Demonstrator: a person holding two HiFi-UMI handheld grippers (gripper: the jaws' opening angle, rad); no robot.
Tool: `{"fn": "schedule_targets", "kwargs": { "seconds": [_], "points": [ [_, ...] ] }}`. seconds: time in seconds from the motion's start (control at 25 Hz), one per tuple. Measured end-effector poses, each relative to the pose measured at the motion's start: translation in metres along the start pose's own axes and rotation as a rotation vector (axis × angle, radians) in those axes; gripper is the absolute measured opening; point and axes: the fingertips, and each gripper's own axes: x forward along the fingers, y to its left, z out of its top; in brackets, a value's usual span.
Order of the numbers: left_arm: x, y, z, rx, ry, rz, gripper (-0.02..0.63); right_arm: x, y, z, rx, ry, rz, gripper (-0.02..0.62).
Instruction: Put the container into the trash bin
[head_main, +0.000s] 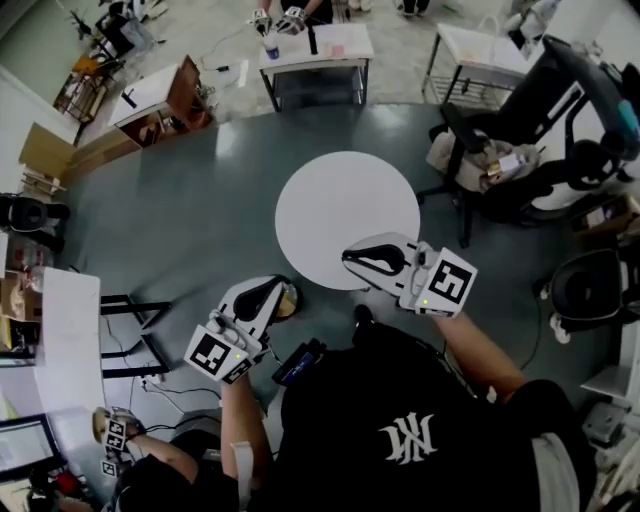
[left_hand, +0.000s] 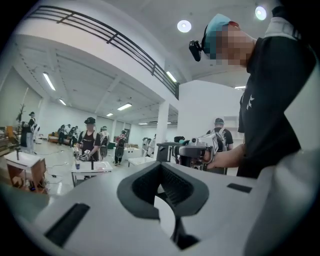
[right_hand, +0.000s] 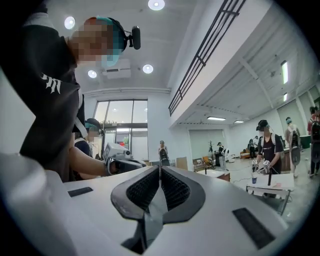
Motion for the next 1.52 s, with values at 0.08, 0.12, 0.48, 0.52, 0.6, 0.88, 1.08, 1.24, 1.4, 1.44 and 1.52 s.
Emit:
{"fn": "schedule_targets", "kwargs": {
  "seconds": [0.08,0.12,0.48,0.52,0.6,0.88,1.08,1.24,1.4,1.44,1.52],
  "points": [
    [-0.001,-0.015,-0.005,-0.017,-0.011,-0.055,0.002,-0.011,0.016,-0.004,0.009,0.0,-0.044,0.043],
    [-0.003,-0.023,-0.008,-0.023,-0.015,-0.081,0.002,-0.015,0.025,-0.006,0.014,0.003,-0.065,0.043],
    [-0.058,-0.096,-0.05,-0.055,0.05,-0.222,0.002,-0.033,0.118,-0.023,0.072,0.005,-0.189,0.043],
    [-0.065,-0.101,-0.054,-0.055,0.064,-0.23,0.002,-0.035,0.127,-0.023,0.073,0.006,-0.198,0.043],
    [-0.08,-0.111,-0.059,-0.068,0.065,-0.244,0.002,-0.033,0.145,-0.023,0.069,0.005,-0.199,0.043],
    [-0.107,-0.148,-0.075,-0.076,0.093,-0.278,0.002,-0.026,0.204,-0.032,0.096,0.027,-0.155,0.043],
    [-0.12,-0.167,-0.076,-0.075,0.118,-0.254,0.002,-0.024,0.226,-0.037,0.104,0.045,-0.107,0.041],
    [-0.115,-0.174,-0.068,-0.07,0.105,-0.209,0.002,-0.033,0.234,-0.025,0.074,0.031,-0.068,0.041],
    [-0.102,-0.193,-0.067,-0.059,0.095,-0.208,0.002,-0.055,0.236,-0.029,0.083,0.039,-0.049,0.041],
    [-0.1,-0.197,-0.068,-0.064,0.094,-0.207,0.002,-0.06,0.238,-0.03,0.092,0.04,-0.049,0.041],
    [-0.095,-0.202,-0.069,-0.078,0.088,-0.205,0.002,-0.067,0.24,-0.031,0.095,0.05,-0.052,0.041]
  ]
}}
